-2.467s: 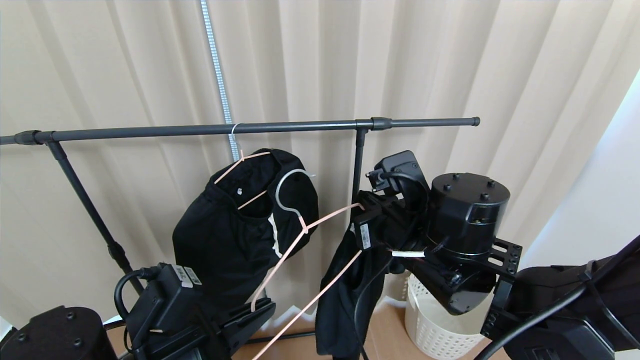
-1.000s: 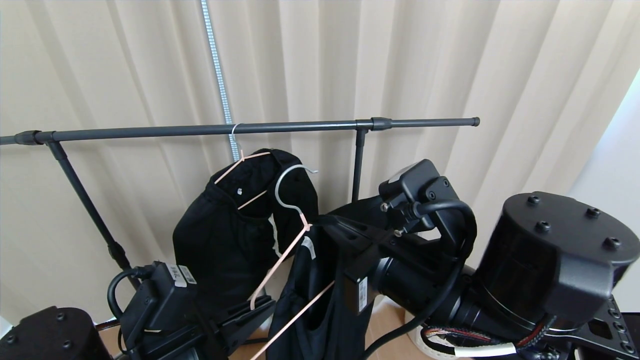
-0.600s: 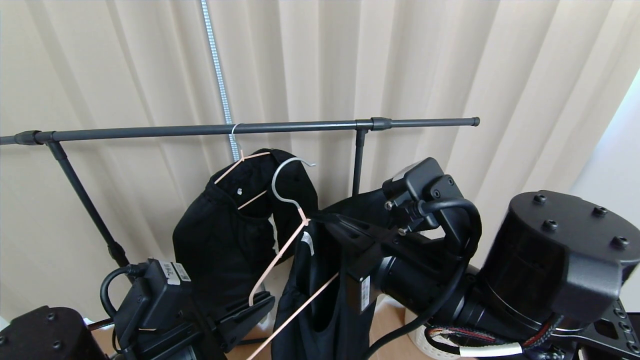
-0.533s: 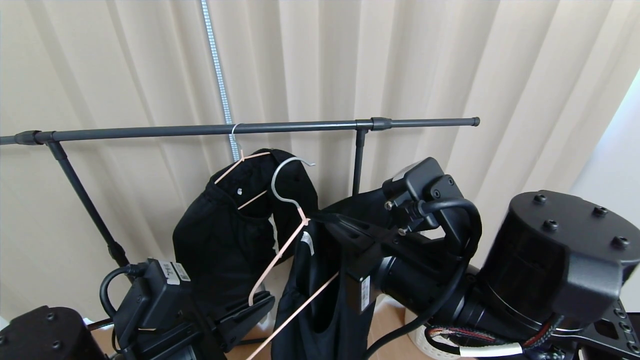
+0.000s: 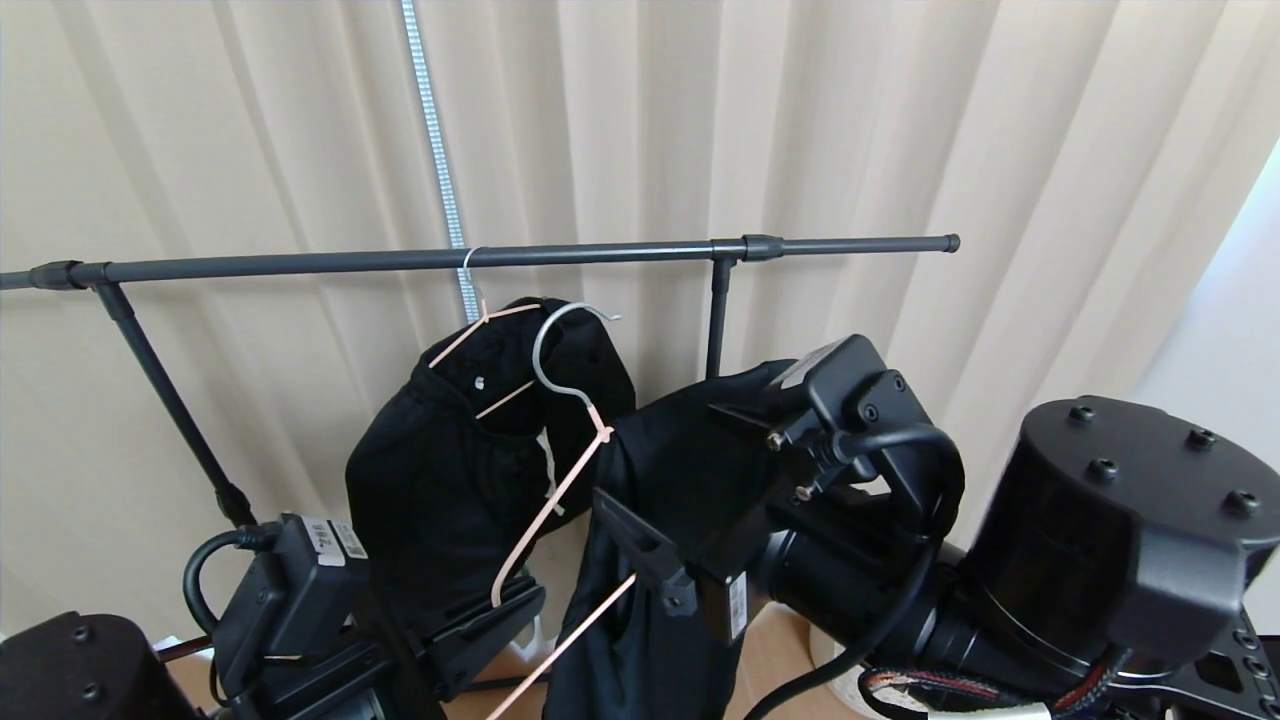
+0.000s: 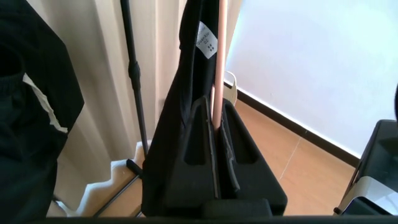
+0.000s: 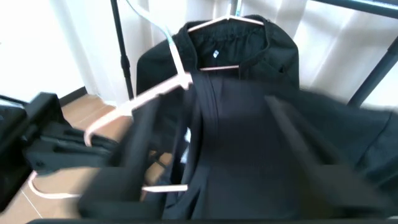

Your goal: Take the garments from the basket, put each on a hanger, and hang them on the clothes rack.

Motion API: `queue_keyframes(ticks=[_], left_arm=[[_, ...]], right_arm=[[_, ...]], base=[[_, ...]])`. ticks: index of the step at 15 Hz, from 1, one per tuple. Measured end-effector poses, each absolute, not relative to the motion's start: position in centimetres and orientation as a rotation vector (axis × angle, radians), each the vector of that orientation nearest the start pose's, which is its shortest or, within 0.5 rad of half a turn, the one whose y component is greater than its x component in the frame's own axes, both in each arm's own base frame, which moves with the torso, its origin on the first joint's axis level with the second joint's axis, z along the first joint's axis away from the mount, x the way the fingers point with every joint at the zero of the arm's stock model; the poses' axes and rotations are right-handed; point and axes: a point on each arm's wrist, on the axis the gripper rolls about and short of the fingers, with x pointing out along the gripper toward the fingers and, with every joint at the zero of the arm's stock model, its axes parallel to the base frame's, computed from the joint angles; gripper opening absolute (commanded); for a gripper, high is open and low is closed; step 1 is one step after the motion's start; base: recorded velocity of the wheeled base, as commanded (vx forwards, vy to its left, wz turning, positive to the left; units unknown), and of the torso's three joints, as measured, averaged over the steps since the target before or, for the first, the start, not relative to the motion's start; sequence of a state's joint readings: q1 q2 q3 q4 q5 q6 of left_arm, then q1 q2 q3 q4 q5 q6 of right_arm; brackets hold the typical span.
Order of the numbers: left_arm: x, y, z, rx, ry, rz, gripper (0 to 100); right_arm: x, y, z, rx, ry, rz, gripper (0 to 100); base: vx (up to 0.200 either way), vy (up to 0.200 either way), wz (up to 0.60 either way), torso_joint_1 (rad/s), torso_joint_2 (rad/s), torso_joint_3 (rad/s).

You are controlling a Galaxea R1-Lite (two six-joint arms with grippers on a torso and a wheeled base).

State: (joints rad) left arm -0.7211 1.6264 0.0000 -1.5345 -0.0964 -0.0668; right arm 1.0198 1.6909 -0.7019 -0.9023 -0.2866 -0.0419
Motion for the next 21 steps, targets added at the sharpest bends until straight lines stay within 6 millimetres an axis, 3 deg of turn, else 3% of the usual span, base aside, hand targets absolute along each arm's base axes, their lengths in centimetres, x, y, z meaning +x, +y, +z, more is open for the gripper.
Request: queue_keyframes(ticks=[6, 9, 13, 21], left_arm=[[14.0, -11.8, 11.4, -0.039, 0.104, -0.799, 0], [14.9, -10.2, 11.6, -0.047, 0.092, -0.835, 0], [15.9, -7.9, 11.9, -0.041, 0.073, -0.887, 0], [17.2, -5.7, 10.8, 0.114, 0.034, -1.012, 0]], right_arm=[[16.7, 23.0, 18.6, -0.156, 0.032, 0.761, 100], [18.2, 20.9, 18.3, -0.234, 0.054, 0.774, 100], [18.3, 18.5, 18.4, -0.355, 0.176, 0.848, 100], [20.6, 14.8, 24.9, -0.576, 0.417, 1.071, 100]], base=[[0.000, 0.000, 0.00, 0.000, 0.00, 0.000], [0.000, 0.000, 0.00, 0.000, 0.00, 0.000], [0.000, 0.000, 0.00, 0.000, 0.00, 0.000], [0.000, 0.000, 0.00, 0.000, 0.00, 0.000]])
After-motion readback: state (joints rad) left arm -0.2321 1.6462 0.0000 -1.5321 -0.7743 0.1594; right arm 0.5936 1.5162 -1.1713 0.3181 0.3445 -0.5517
